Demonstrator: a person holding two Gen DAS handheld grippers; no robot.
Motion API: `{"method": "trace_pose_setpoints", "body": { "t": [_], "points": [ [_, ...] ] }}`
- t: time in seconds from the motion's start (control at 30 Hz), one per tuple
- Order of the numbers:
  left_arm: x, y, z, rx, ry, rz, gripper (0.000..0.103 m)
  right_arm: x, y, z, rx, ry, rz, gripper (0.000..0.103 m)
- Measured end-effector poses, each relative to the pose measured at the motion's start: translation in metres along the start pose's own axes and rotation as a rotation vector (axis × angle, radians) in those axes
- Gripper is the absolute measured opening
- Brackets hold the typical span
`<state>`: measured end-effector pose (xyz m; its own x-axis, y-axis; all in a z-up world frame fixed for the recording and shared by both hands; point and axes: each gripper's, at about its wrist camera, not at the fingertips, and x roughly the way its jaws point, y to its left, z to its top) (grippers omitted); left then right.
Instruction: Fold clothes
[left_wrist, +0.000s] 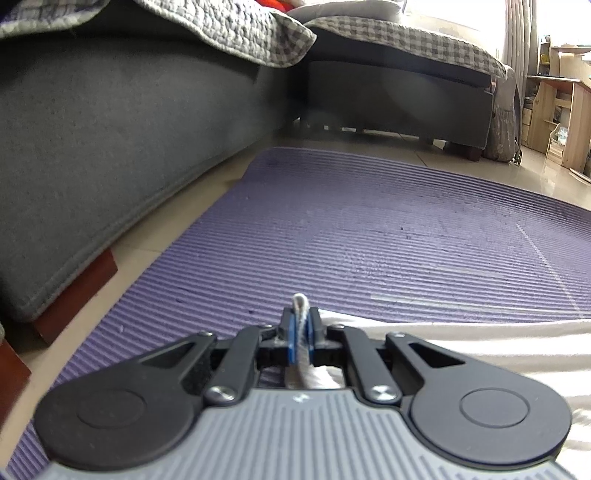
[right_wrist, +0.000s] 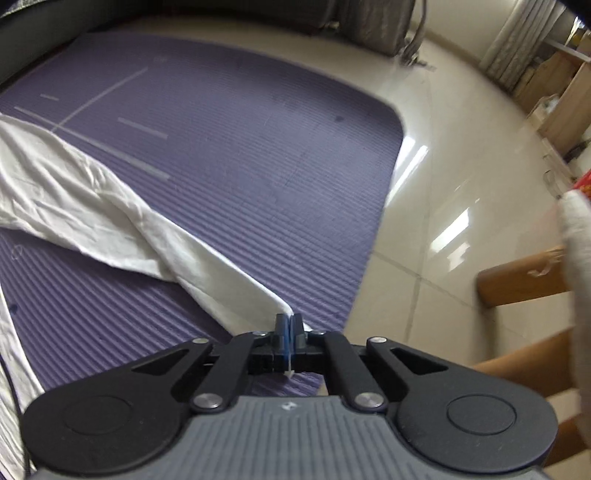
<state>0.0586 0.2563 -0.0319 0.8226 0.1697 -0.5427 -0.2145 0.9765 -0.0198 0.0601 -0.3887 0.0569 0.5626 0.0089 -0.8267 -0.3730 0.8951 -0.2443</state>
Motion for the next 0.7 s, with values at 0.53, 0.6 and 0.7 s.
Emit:
{"method": "trace_pose_setpoints", "body": {
  "t": [0.53,0.6,0.7],
  "points": [
    [-0.009,0.01,-0.002,-0.051,-0.029,0.002,0.006,-0.059,0.01,0.032,-0.067,0.038,-0.173,0.0],
    [-0.006,0.009,-0.001,-0.046,-0.025,0.009,0.006,-0.026,0.007,0.034,-0.073,0.063,-0.193,0.0],
    [-0.002,0.007,-0.001,-0.037,-0.014,0.026,0.006,0.02,0.005,0.043,-0.061,0.079,-0.211,0.0]
  ]
}}
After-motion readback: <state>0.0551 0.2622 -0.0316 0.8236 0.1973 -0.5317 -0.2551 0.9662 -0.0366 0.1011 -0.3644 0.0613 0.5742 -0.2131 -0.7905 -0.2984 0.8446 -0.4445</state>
